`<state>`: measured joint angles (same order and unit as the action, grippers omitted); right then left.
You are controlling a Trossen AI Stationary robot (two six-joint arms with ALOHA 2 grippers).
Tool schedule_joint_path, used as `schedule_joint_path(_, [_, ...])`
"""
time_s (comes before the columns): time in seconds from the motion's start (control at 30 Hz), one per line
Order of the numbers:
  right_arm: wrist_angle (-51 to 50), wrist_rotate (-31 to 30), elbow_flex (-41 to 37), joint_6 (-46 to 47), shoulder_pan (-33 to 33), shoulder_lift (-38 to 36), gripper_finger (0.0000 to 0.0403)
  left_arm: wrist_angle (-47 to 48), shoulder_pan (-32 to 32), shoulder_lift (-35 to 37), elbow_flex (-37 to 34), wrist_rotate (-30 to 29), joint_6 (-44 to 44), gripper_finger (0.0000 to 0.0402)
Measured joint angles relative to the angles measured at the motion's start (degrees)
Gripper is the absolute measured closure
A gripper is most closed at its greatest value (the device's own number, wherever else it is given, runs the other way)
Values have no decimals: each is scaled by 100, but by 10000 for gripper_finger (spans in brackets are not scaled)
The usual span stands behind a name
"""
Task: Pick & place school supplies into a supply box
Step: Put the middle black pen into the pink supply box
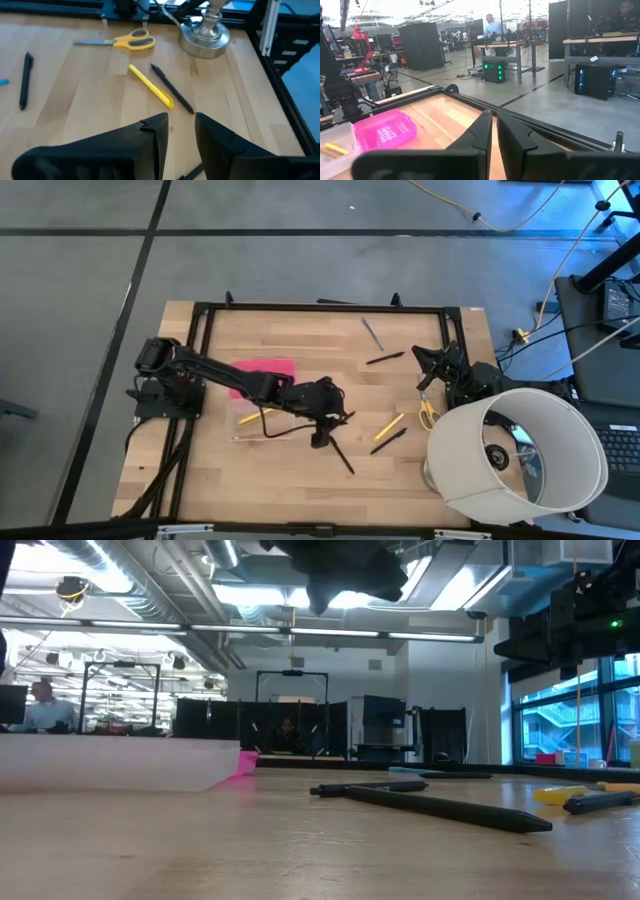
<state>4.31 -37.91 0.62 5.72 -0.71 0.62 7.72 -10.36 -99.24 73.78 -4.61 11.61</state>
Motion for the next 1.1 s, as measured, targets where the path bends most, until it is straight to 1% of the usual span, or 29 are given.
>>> schedule_joint_path(0.27, [-2, 2, 2, -9, 0, 0, 369, -21, -3, -2, 0, -39, 169, 307])
schedule_joint_path(0.33, [-2, 2, 2, -11, 0, 0, 369, -17, -1, -2, 0, -76, 171, 296])
schedule_joint_path(0.43, [-2, 2, 2, -15, 0, 0, 369, -13, -1, -2, 0, -201, 173, 267])
schedule_joint_path(0.6, [0, 2, 2, -17, -1, 0, 369, 7, -1, -2, 0, -291, 515, 223])
schedule_joint_path(0.73, [-2, 2, 2, 0, 0, 0, 369, -13, -14, -2, 0, -197, 774, 209])
schedule_joint_path(0.87, [-2, 19, 2, 73, -2, 2, 369, -2, 54, -2, 0, -196, 1185, 209])
schedule_joint_path(0.93, [0, 194, 2, 435, -2, 1, 369, 26, 143, -2, 0, -219, 1391, 211])
schedule_joint_path(0.97, [2, 394, 2, 632, -2, 2, 369, 47, 189, -2, 0, -229, 1468, 212])
schedule_joint_path(1.03, [-1, 968, 2, 848, -2, 2, 369, 168, 260, -2, 0, -255, 1598, 213])
schedule_joint_path(1.1, [-2, 1691, 2, 906, 0, 2, 369, 364, 316, -11, 0, -320, 1680, 215])
